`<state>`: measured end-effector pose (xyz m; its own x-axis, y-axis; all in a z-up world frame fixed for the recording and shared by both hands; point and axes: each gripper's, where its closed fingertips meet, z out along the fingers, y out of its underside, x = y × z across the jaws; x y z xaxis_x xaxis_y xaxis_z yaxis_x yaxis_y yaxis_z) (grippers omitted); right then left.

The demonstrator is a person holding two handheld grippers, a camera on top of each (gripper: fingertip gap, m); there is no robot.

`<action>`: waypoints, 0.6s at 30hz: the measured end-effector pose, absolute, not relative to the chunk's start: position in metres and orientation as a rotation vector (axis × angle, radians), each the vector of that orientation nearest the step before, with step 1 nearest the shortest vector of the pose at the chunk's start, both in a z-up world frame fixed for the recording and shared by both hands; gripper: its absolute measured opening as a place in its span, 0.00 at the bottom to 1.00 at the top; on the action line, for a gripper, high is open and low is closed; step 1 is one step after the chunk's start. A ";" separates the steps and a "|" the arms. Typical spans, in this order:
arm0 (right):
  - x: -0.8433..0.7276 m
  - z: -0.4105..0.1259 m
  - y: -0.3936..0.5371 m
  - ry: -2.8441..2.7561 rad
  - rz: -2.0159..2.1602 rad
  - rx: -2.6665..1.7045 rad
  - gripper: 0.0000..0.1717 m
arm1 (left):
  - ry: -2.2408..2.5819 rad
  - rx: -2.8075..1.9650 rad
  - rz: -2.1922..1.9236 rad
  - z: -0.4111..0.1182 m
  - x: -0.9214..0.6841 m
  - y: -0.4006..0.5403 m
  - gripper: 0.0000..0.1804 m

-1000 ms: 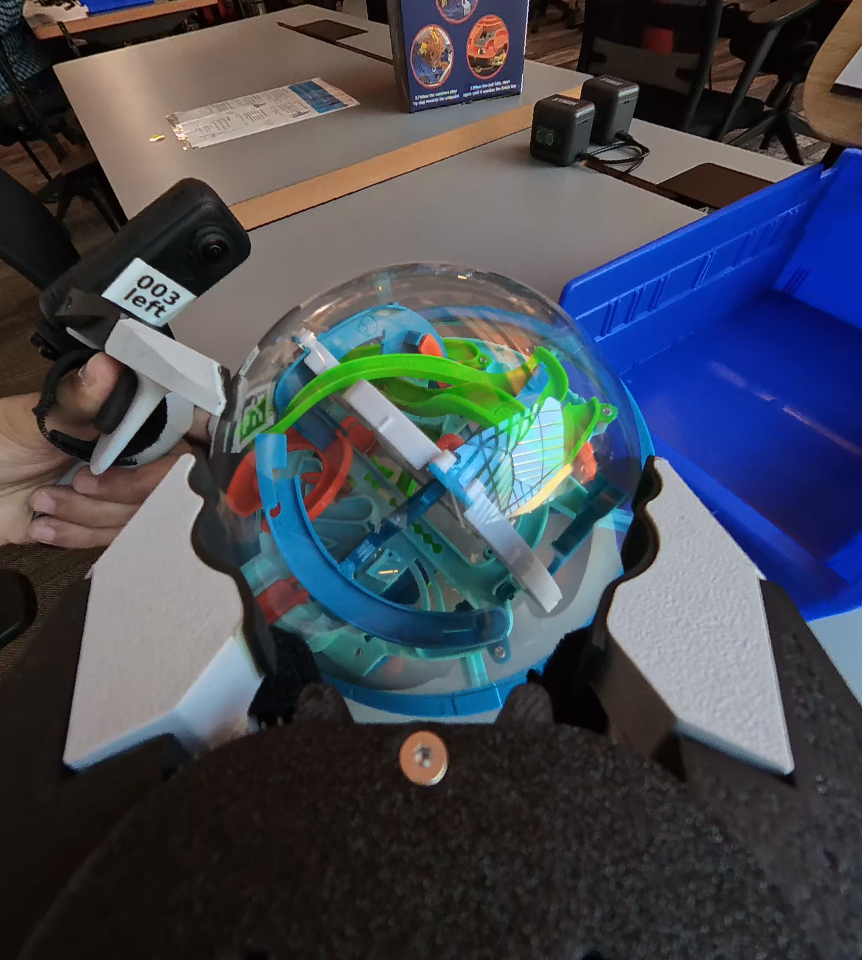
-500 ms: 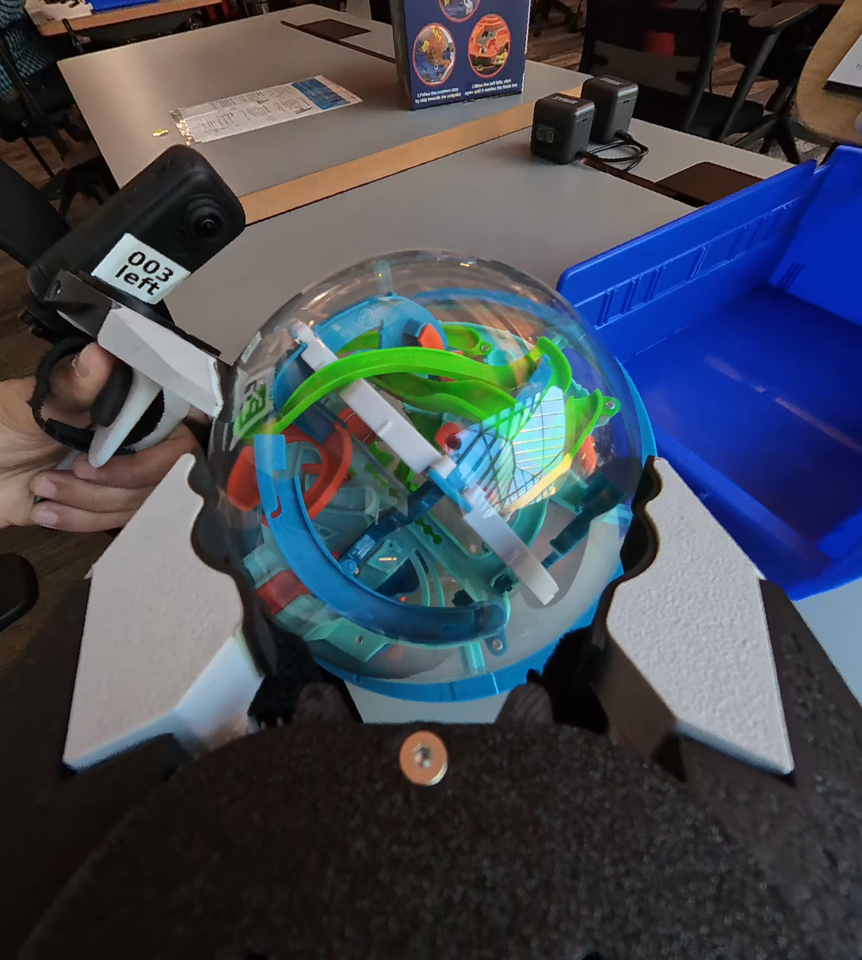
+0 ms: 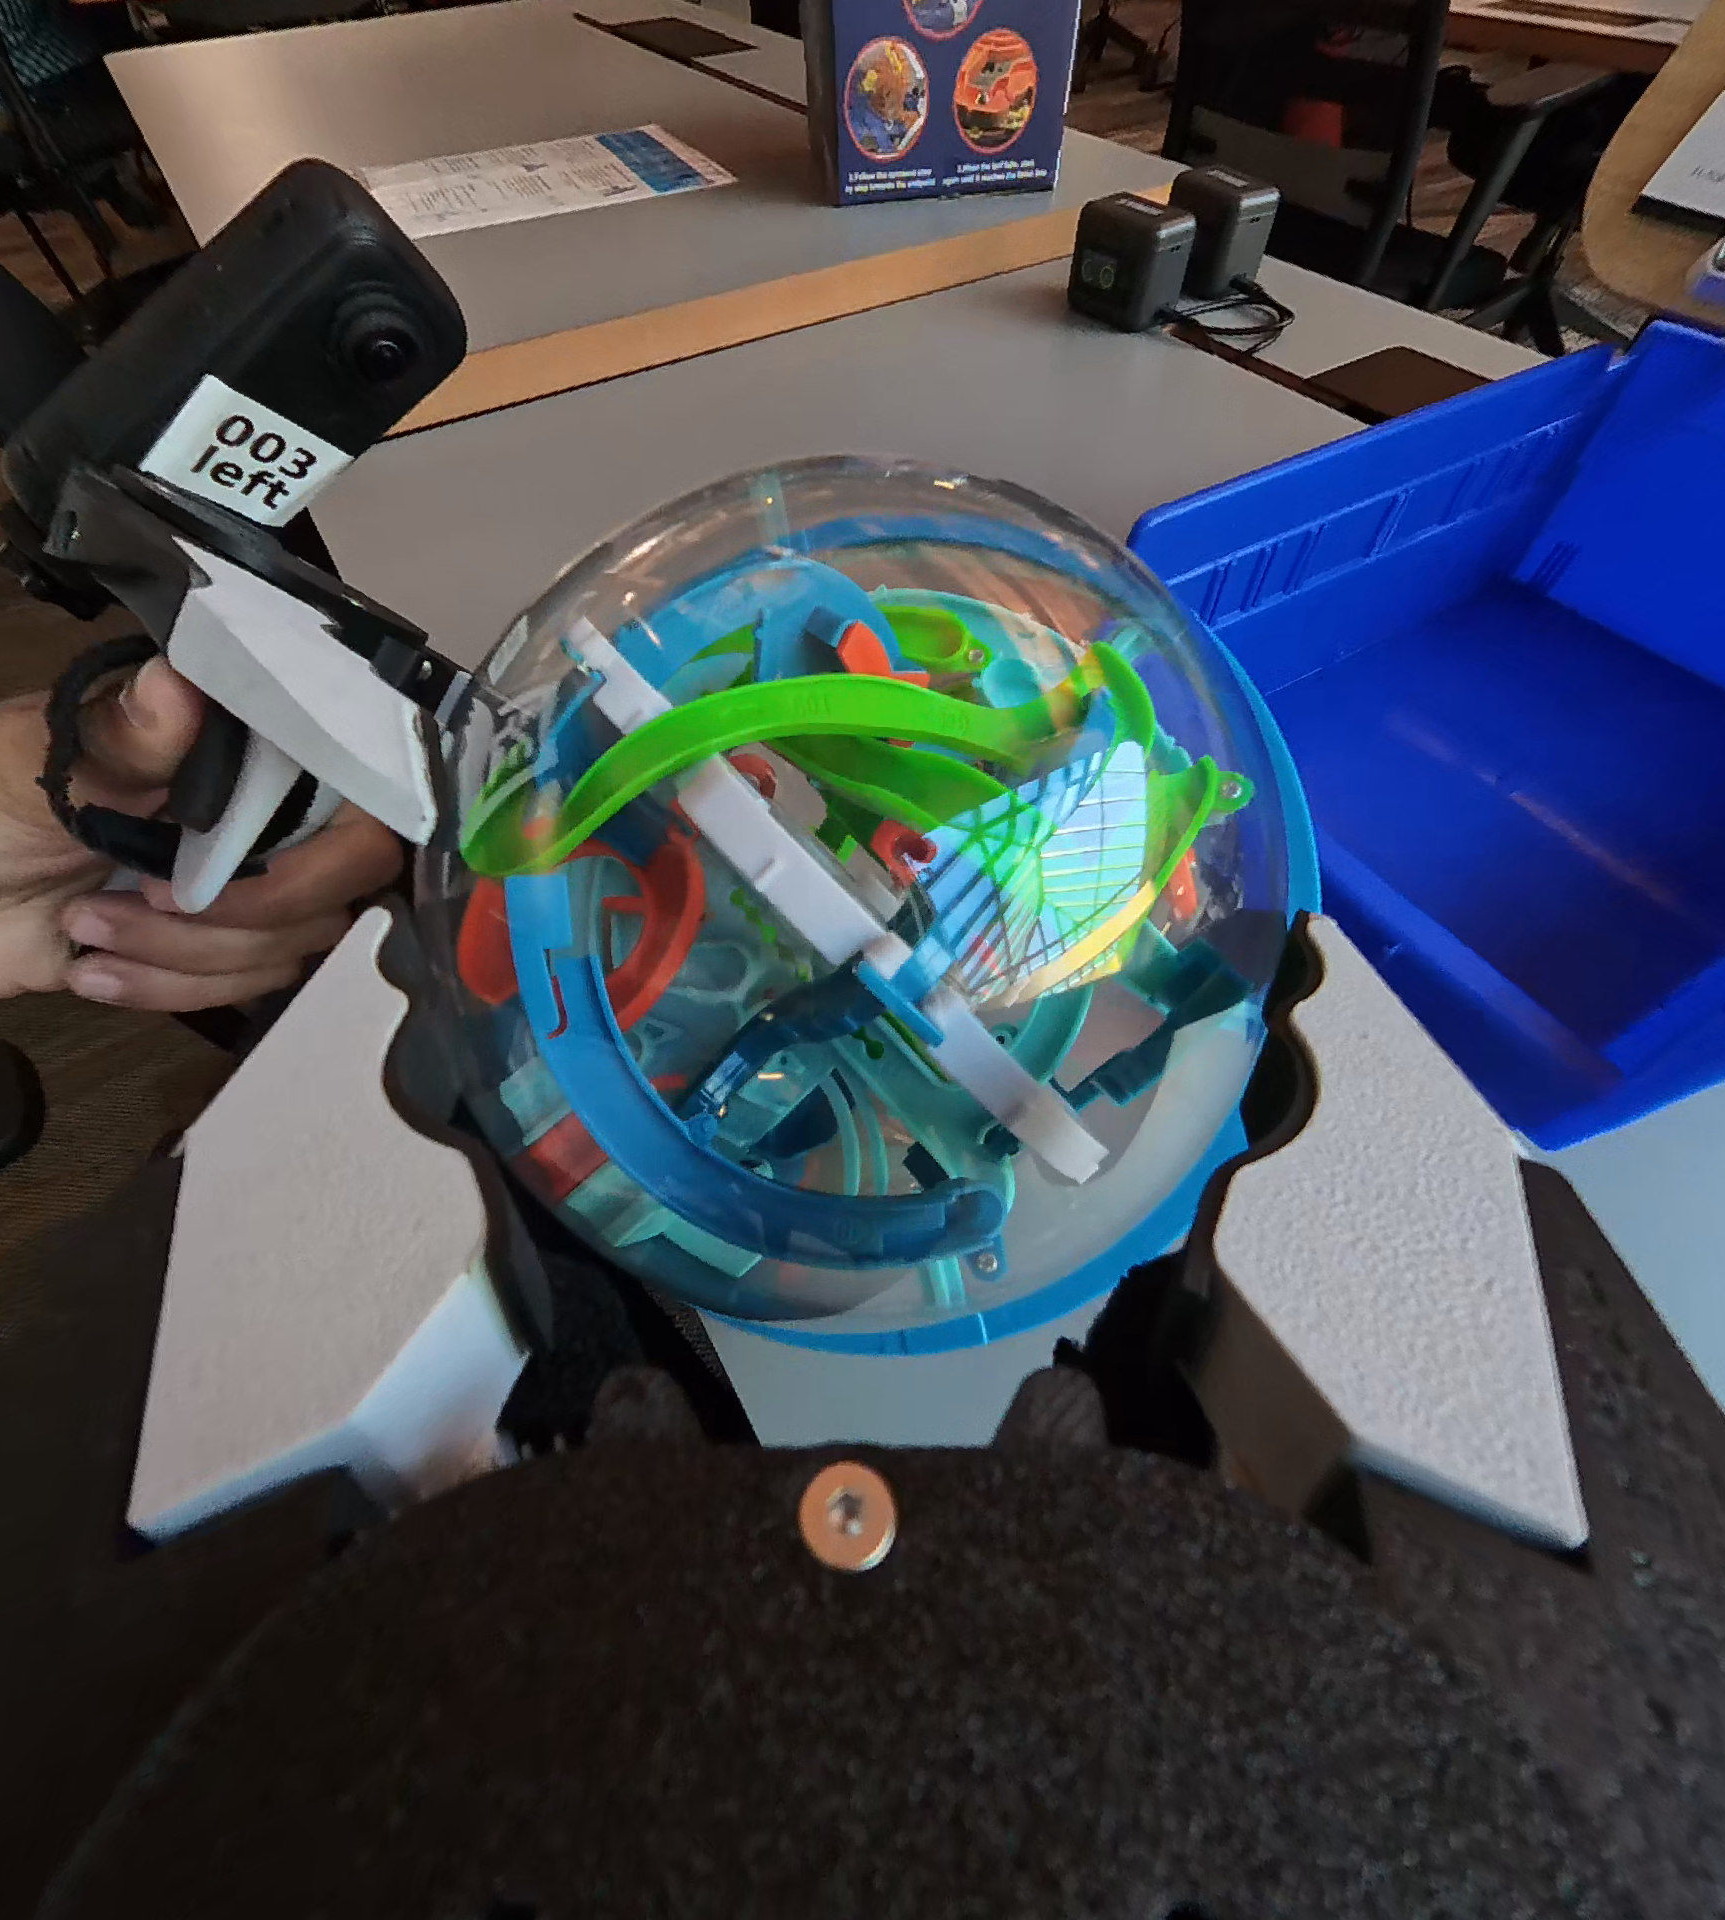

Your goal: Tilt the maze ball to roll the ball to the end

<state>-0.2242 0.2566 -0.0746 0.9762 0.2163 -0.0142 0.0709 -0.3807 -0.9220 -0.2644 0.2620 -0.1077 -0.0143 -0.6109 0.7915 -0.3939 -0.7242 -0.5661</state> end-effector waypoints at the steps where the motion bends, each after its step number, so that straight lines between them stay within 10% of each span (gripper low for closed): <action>1: -0.225 -0.075 0.256 -0.212 0.149 -1.955 0.89 | 1.082 -2.062 -1.826 -0.108 -0.265 0.261 0.80; 18: -0.197 -0.056 0.233 -0.176 0.520 -1.752 0.87 | 1.168 -1.920 -1.850 -0.111 -0.274 0.258 0.78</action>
